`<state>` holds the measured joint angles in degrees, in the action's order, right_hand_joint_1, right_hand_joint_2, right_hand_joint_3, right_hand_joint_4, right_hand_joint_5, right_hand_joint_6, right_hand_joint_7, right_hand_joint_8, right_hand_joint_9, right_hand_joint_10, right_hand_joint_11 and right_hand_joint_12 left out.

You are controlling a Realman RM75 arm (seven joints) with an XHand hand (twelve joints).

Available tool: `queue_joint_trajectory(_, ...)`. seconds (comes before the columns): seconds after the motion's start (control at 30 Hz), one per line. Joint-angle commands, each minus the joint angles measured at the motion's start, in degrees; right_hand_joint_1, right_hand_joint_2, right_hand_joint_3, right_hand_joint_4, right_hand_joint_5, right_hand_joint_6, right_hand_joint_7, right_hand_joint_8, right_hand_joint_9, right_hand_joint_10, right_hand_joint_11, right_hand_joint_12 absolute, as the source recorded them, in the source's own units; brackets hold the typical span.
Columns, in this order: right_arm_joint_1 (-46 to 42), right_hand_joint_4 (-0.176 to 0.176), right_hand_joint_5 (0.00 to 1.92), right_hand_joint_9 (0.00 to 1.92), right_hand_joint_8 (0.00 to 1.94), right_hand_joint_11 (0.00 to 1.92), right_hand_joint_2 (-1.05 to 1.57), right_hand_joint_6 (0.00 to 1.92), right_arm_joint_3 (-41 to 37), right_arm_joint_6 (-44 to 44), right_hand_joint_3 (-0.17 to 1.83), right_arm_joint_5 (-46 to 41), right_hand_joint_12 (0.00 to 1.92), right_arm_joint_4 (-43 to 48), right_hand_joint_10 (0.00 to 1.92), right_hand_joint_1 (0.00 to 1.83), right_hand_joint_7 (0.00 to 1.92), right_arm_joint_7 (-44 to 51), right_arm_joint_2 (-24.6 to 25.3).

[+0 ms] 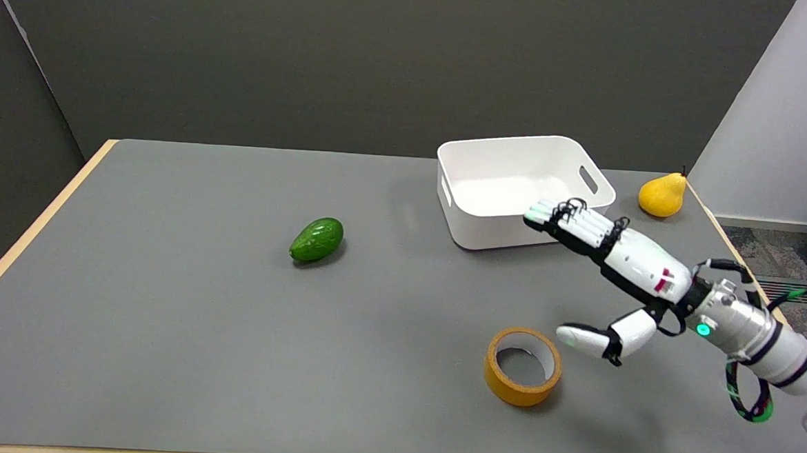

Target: Pick up yellow tape.

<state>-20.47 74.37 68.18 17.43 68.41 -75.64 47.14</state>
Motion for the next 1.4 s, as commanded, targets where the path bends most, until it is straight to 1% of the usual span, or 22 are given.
queue_joint_trajectory(0.03,-9.39,-0.073,0.03,0.00,0.15,0.00,0.45,0.28,-6.49,-0.86,0.87,4.53,0.52,3.66,0.25,0.35,0.01,15.73,3.65)
queue_joint_trajectory(0.23,-9.00,-0.090,0.03,0.00,0.16,0.00,0.46,0.28,-4.91,-0.94,0.86,4.29,0.49,2.38,0.24,0.36,0.00,16.71,3.73)
queue_joint_trajectory(0.4,-8.37,-0.075,0.04,0.00,0.21,0.00,0.45,0.31,-1.89,-2.93,0.87,4.61,0.49,2.54,0.27,0.34,0.04,16.71,3.34)
queue_joint_trajectory(0.47,-8.20,-0.058,0.06,0.00,0.30,0.00,0.48,0.32,-0.38,-4.02,0.86,4.92,0.52,2.61,0.45,0.33,0.10,16.63,3.17)
queue_joint_trajectory(0.57,-8.20,-0.051,0.09,0.01,0.27,0.00,0.50,0.30,0.63,-5.02,0.81,5.09,0.54,2.78,0.52,0.35,0.16,16.55,3.17)
queue_joint_trajectory(0.77,-7.90,-0.049,0.09,0.02,0.29,0.00,0.50,0.31,2.36,-6.68,0.84,5.02,0.58,3.42,0.54,0.35,0.16,16.63,3.17)
queue_joint_trajectory(1.23,-5.48,-0.049,0.10,0.02,0.27,0.00,0.50,0.30,5.82,-8.53,0.81,4.69,0.57,3.41,0.54,0.35,0.14,16.31,3.41)
queue_joint_trajectory(1.33,-4.67,-0.048,0.07,0.01,0.36,0.00,0.46,0.38,6.71,-9.26,0.90,4.69,0.56,3.00,0.56,0.32,0.09,16.31,3.41)
queue_joint_trajectory(1.4,-3.81,-0.047,0.06,0.01,0.36,0.00,0.46,0.38,8.05,-10.29,0.90,4.69,0.55,2.22,0.56,0.31,0.09,16.31,3.41)
